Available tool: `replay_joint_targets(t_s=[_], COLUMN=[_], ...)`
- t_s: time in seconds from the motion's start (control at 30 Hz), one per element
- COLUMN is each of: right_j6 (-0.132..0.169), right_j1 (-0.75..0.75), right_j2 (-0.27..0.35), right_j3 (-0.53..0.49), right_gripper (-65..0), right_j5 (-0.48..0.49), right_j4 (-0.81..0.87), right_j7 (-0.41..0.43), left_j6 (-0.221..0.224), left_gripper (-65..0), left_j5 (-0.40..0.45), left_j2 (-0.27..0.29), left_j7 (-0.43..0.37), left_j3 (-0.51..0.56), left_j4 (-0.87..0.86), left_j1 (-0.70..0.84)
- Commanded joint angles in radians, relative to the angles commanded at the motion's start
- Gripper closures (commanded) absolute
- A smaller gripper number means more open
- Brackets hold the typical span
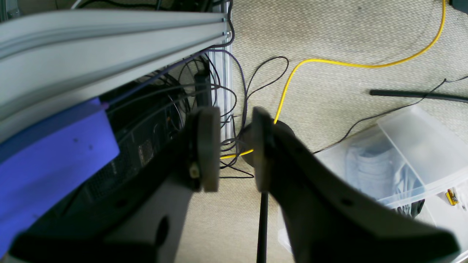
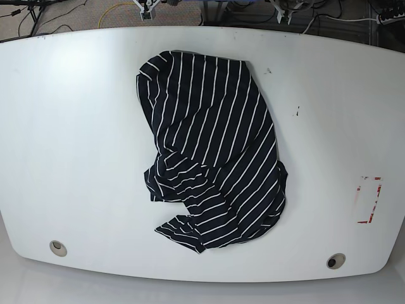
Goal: Layout the t-shirt on the table in an organized manner, then fold the t-shirt properly
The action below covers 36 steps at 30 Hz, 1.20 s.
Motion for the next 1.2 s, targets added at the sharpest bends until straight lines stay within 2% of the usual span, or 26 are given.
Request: replay_joint_targets(t_s=[0.6,0.63,0.73,1.07,1.2], right_j6=[-0.001,-0.007,-0.007,-0.007,-0.007], right_j1=[-0.027,0.037,0.052,0.04,0.006], right_j2=[-0.008,-0.001,-0.001,-0.001,-0.003], right_j3=[0.0,-0.001,-0.001,-0.001,0.0], right_gripper=[-12.9,-13.2,-13.0,-13.0,-13.0], right_j5=[0.004,-0.01,-0.01,-0.01,-0.006], right_j4=[0.0,-0.006,-0.012,-0.005,0.049], right_j7=[0.029,0.008,0.007,0.007,0.01], left_j6=[-0.006,0.0,-0.001,-0.003,-0.003], left_gripper=[-23.8,-24.2,-24.2,-24.2,-24.2], left_j5=[0.031,0.038,0.038,0.035,0.033], left_j2=[0.001,0.008,0.008,0.008,0.008], left_j7=[0.0,-0.028,-0.031,-0.032,-0.08], left_j3=[-0.003,0.001,0.001,0.001,0.0], left_j4=[0.029,0.024,0.016,0.022,0.022], left_j1=[0.017,-0.048,-0.067,-0.068,-0.064])
